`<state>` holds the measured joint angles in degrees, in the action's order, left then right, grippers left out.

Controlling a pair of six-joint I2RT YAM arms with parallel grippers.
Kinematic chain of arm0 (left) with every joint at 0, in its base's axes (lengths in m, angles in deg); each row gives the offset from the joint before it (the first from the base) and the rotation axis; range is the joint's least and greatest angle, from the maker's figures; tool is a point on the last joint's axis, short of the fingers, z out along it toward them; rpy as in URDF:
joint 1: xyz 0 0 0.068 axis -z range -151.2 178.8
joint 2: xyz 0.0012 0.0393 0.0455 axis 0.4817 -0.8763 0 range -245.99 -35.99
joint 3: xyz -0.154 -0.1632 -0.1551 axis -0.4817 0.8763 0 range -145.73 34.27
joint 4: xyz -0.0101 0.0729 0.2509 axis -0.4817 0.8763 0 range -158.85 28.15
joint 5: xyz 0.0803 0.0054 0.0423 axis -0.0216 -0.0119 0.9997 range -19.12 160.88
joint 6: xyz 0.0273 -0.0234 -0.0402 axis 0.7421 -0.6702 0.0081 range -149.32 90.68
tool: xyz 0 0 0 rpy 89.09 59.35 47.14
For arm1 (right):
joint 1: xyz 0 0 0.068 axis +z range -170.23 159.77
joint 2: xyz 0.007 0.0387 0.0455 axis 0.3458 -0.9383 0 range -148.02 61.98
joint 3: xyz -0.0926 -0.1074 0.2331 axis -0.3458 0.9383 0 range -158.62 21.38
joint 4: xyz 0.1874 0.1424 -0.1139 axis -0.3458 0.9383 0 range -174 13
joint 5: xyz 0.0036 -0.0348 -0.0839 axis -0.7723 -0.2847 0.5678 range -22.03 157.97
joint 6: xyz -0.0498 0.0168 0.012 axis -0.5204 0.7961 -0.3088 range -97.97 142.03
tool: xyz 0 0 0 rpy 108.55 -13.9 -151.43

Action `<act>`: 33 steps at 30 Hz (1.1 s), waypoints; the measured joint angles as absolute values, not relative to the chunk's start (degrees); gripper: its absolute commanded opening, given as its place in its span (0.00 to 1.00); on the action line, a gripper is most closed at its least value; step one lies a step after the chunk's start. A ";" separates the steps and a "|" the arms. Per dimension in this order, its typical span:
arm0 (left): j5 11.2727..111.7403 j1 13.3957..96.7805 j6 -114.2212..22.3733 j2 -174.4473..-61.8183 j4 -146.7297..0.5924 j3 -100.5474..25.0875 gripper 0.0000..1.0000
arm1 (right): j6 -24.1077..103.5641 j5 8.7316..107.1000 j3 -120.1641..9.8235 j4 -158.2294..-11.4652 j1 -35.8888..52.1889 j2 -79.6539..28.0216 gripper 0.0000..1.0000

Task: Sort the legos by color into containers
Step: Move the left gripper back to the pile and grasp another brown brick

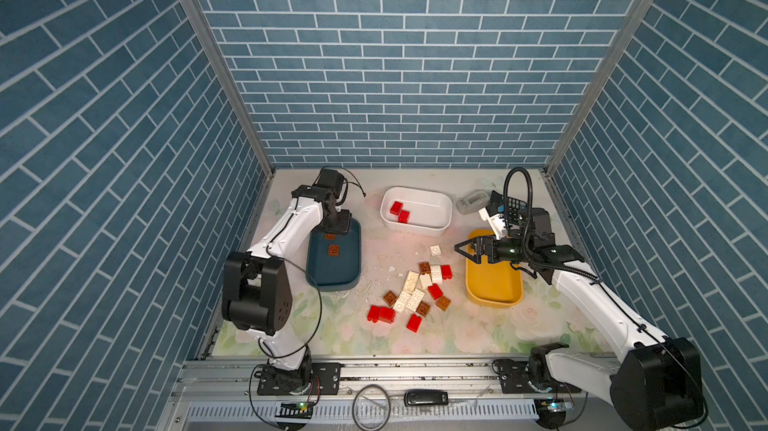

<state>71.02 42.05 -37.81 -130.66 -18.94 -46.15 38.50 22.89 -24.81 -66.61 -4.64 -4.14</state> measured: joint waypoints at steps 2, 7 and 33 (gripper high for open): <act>69.71 44.63 -40.39 -127.47 -18.79 -44.93 0.71 | 38.48 22.91 -24.83 -66.50 -4.64 -4.30 0.99; 67.81 51.72 -50.20 -122.12 -19.27 -38.63 0.74 | 38.48 22.98 -24.83 -66.44 -4.64 -4.30 0.99; 73.75 77.77 -104.49 -130.69 -25.56 -26.07 0.64 | 38.45 24.35 -18.76 -67.00 -4.64 0.53 0.99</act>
<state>73.75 77.77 -104.49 -130.69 -25.56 -26.07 38.45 24.35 -18.76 -67.00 -4.64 0.53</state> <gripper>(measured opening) 0.645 0.988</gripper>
